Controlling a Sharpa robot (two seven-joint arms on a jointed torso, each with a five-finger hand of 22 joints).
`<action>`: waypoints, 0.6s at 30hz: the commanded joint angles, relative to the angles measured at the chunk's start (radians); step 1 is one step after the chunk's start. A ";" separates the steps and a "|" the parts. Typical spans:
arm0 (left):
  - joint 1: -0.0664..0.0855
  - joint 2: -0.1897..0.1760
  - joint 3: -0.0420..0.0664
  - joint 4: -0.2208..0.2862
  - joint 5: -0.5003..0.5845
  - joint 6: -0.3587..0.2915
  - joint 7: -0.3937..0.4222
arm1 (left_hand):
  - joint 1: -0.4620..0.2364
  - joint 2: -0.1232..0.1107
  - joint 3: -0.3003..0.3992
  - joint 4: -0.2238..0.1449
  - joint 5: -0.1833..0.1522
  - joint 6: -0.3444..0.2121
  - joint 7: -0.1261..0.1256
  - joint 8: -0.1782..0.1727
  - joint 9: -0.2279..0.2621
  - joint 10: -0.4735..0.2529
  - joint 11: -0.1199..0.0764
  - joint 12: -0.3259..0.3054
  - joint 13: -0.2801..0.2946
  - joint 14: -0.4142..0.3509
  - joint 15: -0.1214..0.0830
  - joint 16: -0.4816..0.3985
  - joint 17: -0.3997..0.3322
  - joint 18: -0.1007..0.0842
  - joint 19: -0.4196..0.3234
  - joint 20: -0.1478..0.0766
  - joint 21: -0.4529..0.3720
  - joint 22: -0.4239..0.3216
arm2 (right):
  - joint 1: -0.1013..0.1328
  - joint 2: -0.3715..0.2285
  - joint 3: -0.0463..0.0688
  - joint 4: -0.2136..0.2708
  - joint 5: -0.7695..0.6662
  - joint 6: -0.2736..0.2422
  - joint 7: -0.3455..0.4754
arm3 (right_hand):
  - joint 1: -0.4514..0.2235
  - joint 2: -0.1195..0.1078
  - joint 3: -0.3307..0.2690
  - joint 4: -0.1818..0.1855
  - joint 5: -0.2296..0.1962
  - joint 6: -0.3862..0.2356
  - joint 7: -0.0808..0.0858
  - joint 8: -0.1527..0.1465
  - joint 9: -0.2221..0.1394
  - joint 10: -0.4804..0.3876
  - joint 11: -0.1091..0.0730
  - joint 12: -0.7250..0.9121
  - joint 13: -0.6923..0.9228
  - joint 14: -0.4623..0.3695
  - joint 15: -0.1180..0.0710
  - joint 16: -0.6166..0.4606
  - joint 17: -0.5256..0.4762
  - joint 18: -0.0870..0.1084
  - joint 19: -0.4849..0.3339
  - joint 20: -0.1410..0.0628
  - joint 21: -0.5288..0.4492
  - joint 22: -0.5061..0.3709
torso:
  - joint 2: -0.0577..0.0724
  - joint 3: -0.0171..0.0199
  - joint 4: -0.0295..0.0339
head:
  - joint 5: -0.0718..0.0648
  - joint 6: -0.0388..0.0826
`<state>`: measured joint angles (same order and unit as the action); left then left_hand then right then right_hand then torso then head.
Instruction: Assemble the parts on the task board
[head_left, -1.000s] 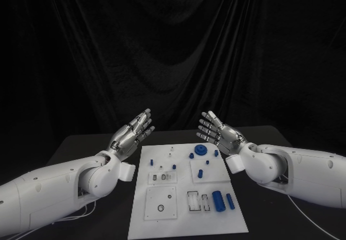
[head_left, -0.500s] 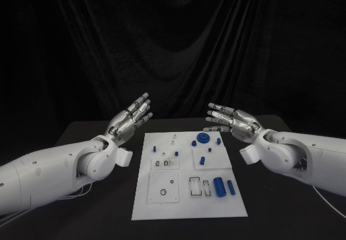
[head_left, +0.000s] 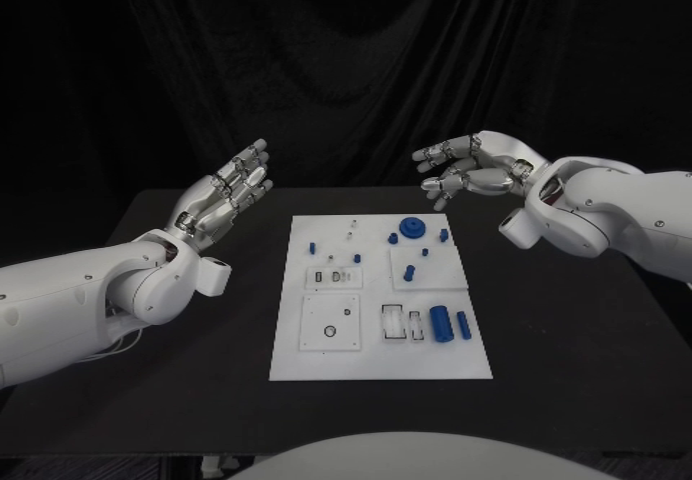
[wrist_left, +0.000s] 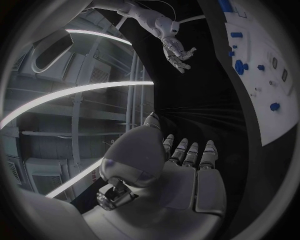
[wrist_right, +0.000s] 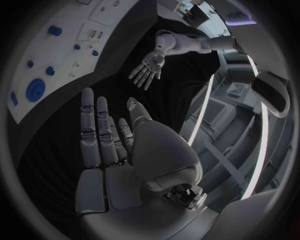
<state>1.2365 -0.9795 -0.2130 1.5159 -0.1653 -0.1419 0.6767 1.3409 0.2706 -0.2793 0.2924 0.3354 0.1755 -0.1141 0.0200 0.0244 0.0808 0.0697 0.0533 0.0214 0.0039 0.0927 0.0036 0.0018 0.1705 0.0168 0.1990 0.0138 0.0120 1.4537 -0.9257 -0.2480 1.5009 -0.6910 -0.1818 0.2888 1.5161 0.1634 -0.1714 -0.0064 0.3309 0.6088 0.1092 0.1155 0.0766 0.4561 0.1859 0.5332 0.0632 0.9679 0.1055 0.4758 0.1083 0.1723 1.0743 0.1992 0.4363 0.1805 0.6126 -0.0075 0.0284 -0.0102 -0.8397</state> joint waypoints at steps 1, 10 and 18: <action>0.004 -0.011 0.001 0.018 -0.036 -0.026 0.180 | 0.010 0.003 0.003 -0.001 0.006 0.007 0.003 0.006 0.001 0.002 0.002 0.006 0.000 -0.002 -0.006 -0.002 -0.001 0.009 0.003 -0.001 0.004 -0.001 | 0.015 0.006 0.000 0.006 -0.396 -0.058 -0.164 | 0.002 -0.014 0.006 -0.004 -0.042 0.060 -0.007 0.005 0.005 0.054 -0.016 -0.020 -0.001 0.082 -0.024 0.006 0.009 0.010 0.058 -0.023 0.029 0.017 | 0.021 -0.0044 0.0051 | 0.005 -0.033; 0.009 -0.040 0.001 0.052 -0.039 -0.031 0.185 | 0.013 0.005 0.003 -0.001 0.011 0.012 0.007 0.007 0.002 0.003 0.006 0.007 0.001 -0.003 -0.007 -0.003 -0.001 0.009 0.002 -0.002 0.003 -0.002 | 0.046 0.033 0.000 0.027 -0.786 -0.075 -0.303 | -0.021 -0.072 0.086 0.012 -0.130 0.143 -0.034 -0.018 0.006 0.168 -0.063 -0.145 -0.001 0.330 -0.102 0.223 0.148 0.005 0.228 -0.096 0.271 0.188 | 0.079 -0.0181 0.0294 | -0.023 -0.033; 0.018 -0.054 0.001 0.067 -0.039 -0.041 0.196 | 0.021 0.004 0.002 0.000 0.014 0.022 0.014 0.008 0.003 0.006 0.009 0.010 0.001 -0.004 -0.019 -0.004 -0.002 0.009 -0.003 -0.010 -0.001 -0.004 | 0.063 0.062 0.000 0.017 -0.945 -0.068 -0.353 | -0.053 -0.134 0.184 0.046 -0.151 0.168 -0.049 -0.047 0.003 0.252 -0.075 -0.265 0.001 0.349 -0.116 0.464 0.319 -0.055 0.274 -0.106 0.740 0.759 | 0.125 -0.0262 0.0520 | -0.049 0.000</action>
<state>1.2503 -1.0325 -0.2130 1.5773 -0.1973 -0.1696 0.6772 1.3517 0.2730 -0.2793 0.2923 0.3443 0.1884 -0.1013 0.0235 0.0254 0.0842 0.0731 0.0572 0.0212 0.0004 0.0784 0.0036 0.0012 0.1705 0.0128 0.1949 0.0138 0.0088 1.5134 -0.8649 -0.2483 1.5194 -1.4924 -0.2309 0.0066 1.4615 0.0378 0.0065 0.0387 0.1843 0.7714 0.0639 0.0715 0.0802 0.7005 0.1105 0.2744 0.0629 1.3092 -0.0116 0.9221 0.4099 0.1316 1.3405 0.0950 1.1569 0.9137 0.7151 -0.0297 0.0703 -0.0553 -0.8488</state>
